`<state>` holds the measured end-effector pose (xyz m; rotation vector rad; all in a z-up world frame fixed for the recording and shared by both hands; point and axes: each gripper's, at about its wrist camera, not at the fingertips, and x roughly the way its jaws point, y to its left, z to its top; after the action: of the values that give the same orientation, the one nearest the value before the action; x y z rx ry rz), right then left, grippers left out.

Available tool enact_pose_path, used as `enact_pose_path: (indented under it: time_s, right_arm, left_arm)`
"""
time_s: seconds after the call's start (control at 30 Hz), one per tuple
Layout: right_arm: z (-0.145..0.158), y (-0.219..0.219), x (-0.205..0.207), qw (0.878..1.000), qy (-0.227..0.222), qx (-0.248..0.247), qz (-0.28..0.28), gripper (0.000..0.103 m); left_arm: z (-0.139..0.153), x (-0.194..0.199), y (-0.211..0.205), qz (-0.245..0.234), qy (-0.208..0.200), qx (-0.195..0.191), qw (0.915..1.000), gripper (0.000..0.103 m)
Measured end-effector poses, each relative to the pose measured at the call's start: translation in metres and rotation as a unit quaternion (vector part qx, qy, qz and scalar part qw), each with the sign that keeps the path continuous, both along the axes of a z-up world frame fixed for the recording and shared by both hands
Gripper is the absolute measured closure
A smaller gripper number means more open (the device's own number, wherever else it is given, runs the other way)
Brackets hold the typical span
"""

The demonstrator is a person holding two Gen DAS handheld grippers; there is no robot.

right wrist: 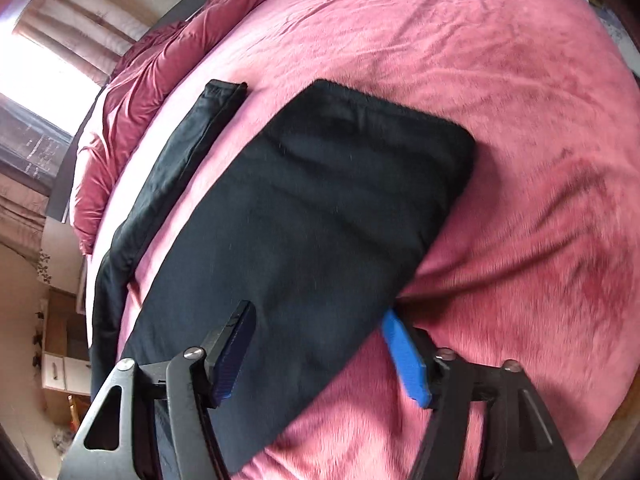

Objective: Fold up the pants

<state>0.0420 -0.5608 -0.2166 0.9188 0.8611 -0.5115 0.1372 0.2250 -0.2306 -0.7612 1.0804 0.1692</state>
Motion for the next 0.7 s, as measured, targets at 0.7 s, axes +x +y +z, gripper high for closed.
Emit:
enact_pose_path:
  time_s: [0.7]
  right_arm:
    - [0.027,-0.020,-0.072,0.998,0.017,-0.056,0.015,0.095]
  left_arm:
    - [0.064,-0.056,0.000,-0.029,-0.047,0.037,0.9978,0.097]
